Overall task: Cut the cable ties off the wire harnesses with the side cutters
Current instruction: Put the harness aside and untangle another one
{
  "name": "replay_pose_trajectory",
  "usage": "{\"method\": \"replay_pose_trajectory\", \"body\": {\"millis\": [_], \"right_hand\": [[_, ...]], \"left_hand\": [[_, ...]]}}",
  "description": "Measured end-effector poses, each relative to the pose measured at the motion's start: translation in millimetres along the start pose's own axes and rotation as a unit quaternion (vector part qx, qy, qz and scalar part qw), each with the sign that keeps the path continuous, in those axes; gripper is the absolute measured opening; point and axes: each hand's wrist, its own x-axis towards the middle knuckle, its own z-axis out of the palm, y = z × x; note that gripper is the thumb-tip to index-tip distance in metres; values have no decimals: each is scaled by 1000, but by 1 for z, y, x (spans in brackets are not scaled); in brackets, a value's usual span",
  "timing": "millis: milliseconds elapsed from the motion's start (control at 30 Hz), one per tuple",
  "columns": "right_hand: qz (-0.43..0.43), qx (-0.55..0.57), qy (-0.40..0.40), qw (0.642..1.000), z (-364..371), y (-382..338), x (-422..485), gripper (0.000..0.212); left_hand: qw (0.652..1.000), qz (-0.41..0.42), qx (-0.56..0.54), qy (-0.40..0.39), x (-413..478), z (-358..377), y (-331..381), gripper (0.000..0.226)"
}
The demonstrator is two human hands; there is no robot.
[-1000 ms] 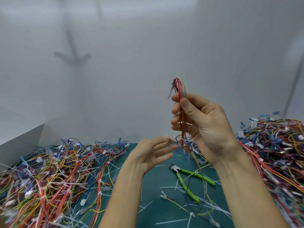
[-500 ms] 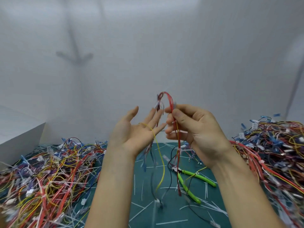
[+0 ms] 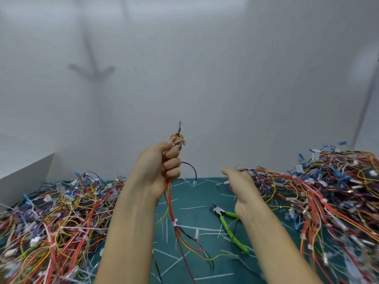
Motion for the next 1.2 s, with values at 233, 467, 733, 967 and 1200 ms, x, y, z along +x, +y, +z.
{"method": "replay_pose_trajectory", "body": {"millis": [233, 467, 733, 967, 1200], "right_hand": [[-111, -244, 314, 911, -29, 8, 19, 57], [-165, -471, 363, 787, -64, -5, 20, 30], [-235, -235, 86, 939, -38, -30, -2, 29], [31, 239, -256, 936, -12, -37, -19, 71], [-90, 156, -285, 941, -36, -44, -18, 27]], "left_hand": [[998, 30, 41, 25, -4, -1, 5, 23], [998, 34, 60, 2, -8, 2, 6, 22], [974, 76, 208, -46, -5, 3, 0, 26], [905, 96, 386, -148, -8, 7, -11, 22], [839, -30, 505, -201, 3, 0, -29, 42]]}}
